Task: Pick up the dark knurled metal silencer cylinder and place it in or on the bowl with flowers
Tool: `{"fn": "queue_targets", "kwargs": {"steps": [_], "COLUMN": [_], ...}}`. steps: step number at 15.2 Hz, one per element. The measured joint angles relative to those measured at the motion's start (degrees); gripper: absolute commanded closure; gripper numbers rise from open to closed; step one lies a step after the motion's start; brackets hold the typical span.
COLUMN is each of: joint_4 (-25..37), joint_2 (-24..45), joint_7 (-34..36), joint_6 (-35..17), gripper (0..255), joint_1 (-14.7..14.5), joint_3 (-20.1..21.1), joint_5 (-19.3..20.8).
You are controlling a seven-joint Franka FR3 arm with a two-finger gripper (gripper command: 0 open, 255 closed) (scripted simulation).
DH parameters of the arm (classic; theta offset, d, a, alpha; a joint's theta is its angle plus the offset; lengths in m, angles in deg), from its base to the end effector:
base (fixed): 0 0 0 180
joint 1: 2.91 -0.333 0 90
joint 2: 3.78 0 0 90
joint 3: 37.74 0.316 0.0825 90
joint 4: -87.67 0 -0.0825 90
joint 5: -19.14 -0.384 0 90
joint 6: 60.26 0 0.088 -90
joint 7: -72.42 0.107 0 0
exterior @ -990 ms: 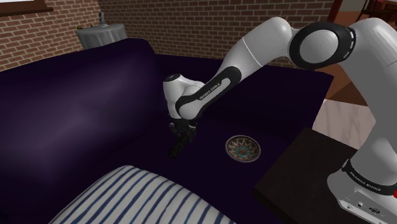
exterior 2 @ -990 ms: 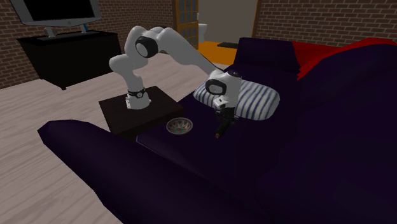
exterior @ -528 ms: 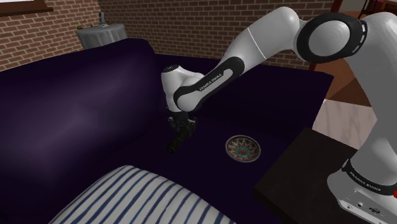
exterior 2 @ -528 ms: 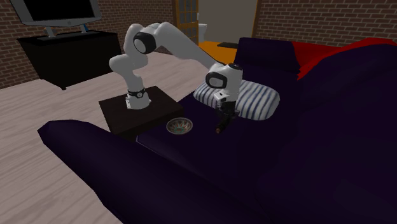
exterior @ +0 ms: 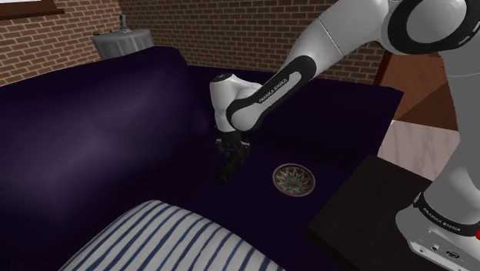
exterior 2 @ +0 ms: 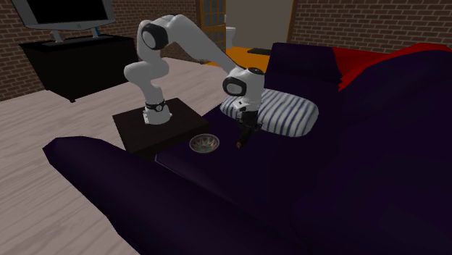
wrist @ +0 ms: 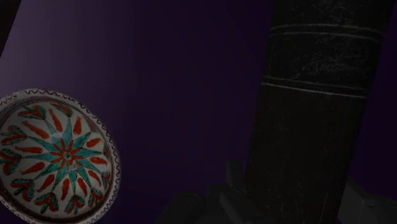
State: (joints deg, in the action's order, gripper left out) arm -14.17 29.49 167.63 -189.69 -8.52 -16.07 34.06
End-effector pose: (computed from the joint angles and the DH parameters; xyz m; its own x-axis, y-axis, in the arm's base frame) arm 0.5918 0.2754 0.2456 0.4838 -0.8751 -0.0077 -0.8740 -0.4836 0.0477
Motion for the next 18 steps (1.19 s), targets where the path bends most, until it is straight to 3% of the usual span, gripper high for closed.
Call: {"fn": "queue_targets", "kwargs": {"steps": [8, 18], "joint_4": [-23.13, -46.93], "joint_2": [-14.39, -31.33], "joint_7": [-4.43, -16.43], "joint_6": [-9.64, -18.32], "gripper": [255, 255], "joint_1": [7.15, 13.98], "joint_3": [1.84, 2.78], "joint_5": [-3.68, -13.04]}}
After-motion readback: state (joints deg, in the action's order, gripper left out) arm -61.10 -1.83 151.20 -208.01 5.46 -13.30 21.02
